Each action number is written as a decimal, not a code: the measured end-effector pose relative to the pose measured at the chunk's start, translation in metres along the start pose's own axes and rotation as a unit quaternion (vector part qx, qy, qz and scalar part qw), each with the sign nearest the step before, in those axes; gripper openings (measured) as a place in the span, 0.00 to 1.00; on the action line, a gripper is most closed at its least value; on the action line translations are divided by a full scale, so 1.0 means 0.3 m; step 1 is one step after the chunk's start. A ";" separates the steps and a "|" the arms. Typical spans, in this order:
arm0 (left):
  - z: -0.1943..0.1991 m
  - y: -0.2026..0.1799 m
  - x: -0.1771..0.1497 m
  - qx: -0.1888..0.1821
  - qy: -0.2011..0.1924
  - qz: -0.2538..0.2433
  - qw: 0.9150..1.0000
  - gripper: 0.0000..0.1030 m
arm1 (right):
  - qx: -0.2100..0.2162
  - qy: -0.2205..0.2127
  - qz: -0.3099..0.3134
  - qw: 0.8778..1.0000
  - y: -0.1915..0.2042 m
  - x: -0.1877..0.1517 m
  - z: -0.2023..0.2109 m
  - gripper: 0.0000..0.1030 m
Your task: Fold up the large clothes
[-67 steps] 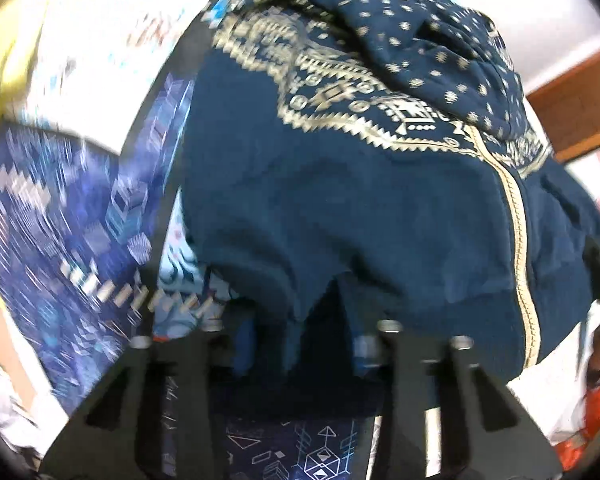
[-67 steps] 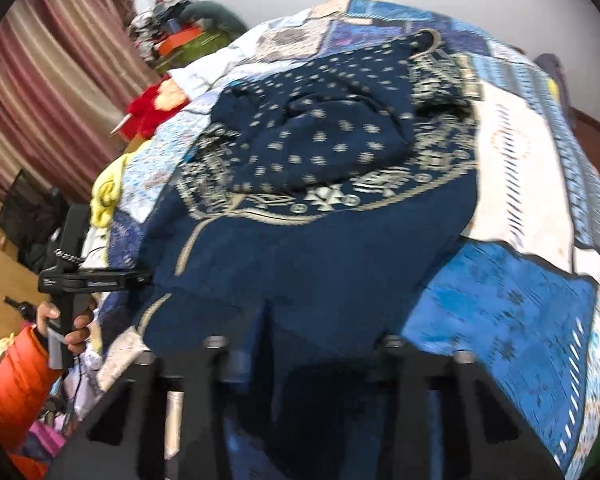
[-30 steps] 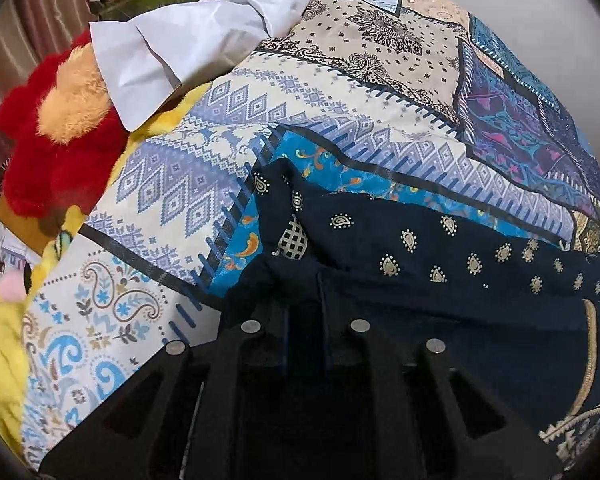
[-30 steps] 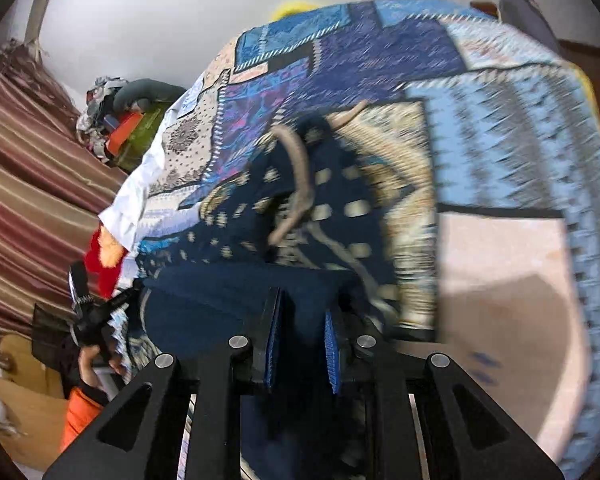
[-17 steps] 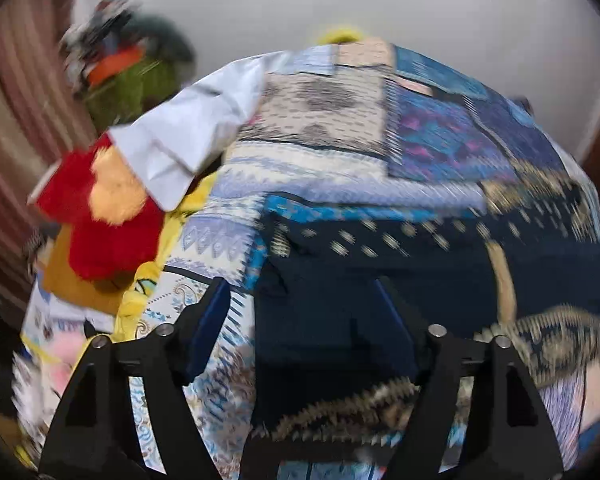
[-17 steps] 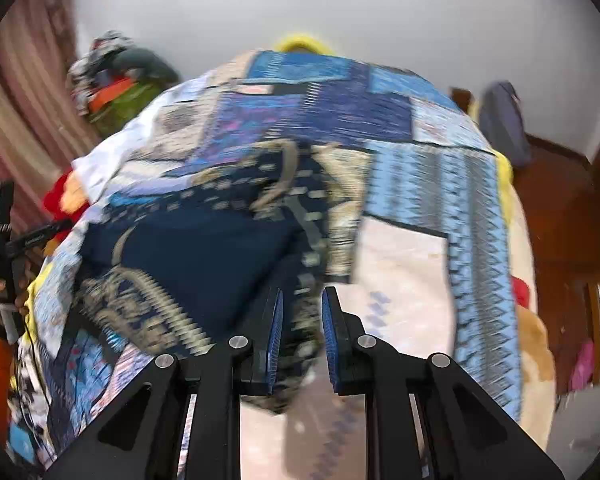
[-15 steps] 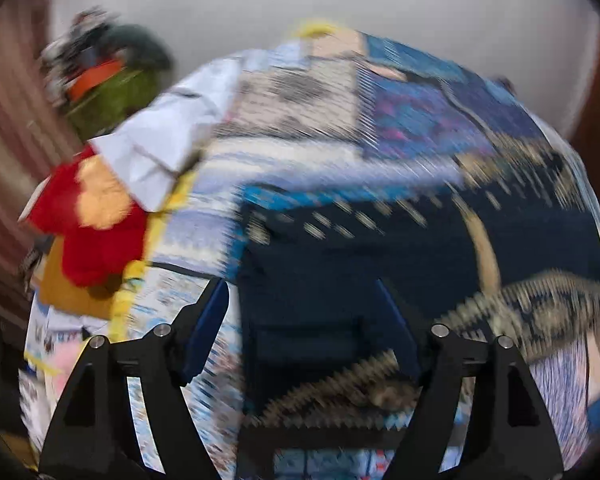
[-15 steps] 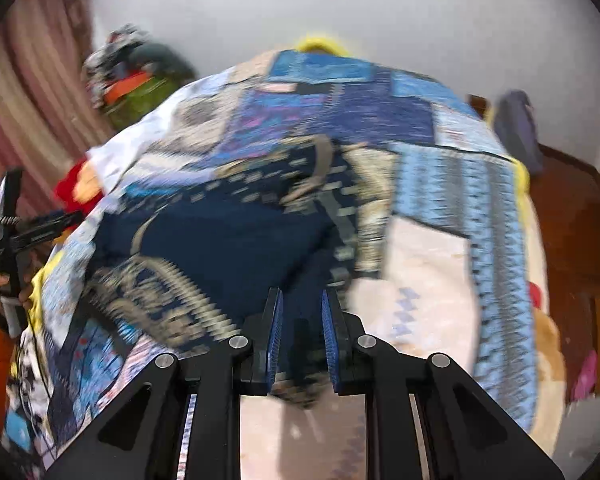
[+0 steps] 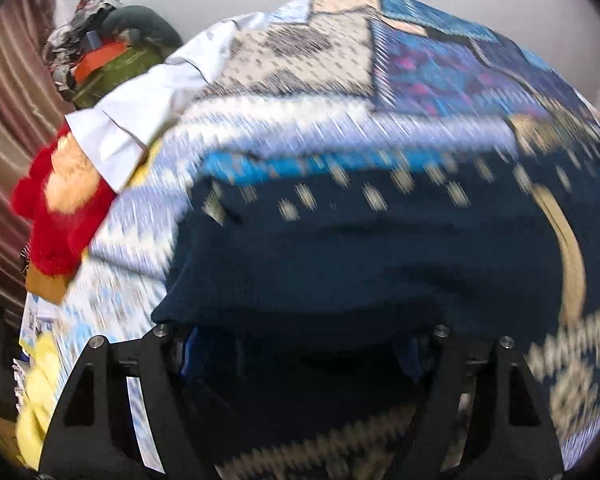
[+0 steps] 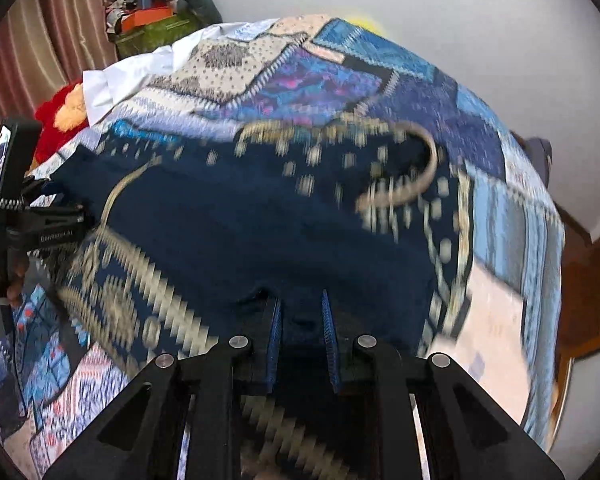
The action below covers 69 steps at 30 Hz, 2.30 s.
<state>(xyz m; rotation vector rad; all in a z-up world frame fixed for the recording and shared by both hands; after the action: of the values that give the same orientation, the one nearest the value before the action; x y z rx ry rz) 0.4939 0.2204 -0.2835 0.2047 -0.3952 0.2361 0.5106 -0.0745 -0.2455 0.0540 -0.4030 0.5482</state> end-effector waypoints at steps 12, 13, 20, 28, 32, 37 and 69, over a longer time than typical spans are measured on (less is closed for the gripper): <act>0.191 0.300 0.282 0.016 -0.077 0.119 0.990 0.74 | 0.046 -0.089 -0.181 0.978 -0.244 0.316 0.088 0.15; 0.207 0.305 0.265 -0.003 -0.079 0.118 0.990 0.74 | 0.056 -0.092 -0.176 0.978 -0.228 0.308 0.101 0.15; 0.180 0.120 0.079 -0.072 -0.026 0.015 0.997 0.75 | 0.053 -0.136 -0.053 0.988 0.060 0.175 0.229 0.15; 0.059 -0.170 -0.160 -0.080 0.027 -0.086 0.993 0.77 | 0.083 0.056 0.042 0.994 0.337 0.033 -0.090 0.15; 0.037 -0.171 -0.214 -0.046 0.012 -0.088 0.995 0.87 | 0.093 0.037 0.015 0.995 0.288 -0.007 -0.113 0.15; 0.018 -0.080 -0.263 -0.037 0.032 -0.064 0.997 0.89 | 0.037 0.041 0.011 0.998 0.203 -0.039 -0.083 0.15; 0.122 0.213 -0.598 -0.230 0.081 0.166 0.955 0.89 | -0.072 0.005 -0.114 0.991 -0.185 -0.304 0.204 1.00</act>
<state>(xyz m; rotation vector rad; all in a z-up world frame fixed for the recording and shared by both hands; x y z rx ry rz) 0.3032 0.2389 -0.3131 -0.3431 -0.3104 0.4804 0.4464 -0.1767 -0.2212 -0.0423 -0.4189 0.2938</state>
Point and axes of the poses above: each gripper's, at about its wrist camera, not at the fingertips, and z roughly against the way its jaws point, y to its left, x to its top, the point moved 3 cm from there along -z, roughly the way its jaws point, and after that the axes turned 10 degrees about y, right-handed, at the moved point
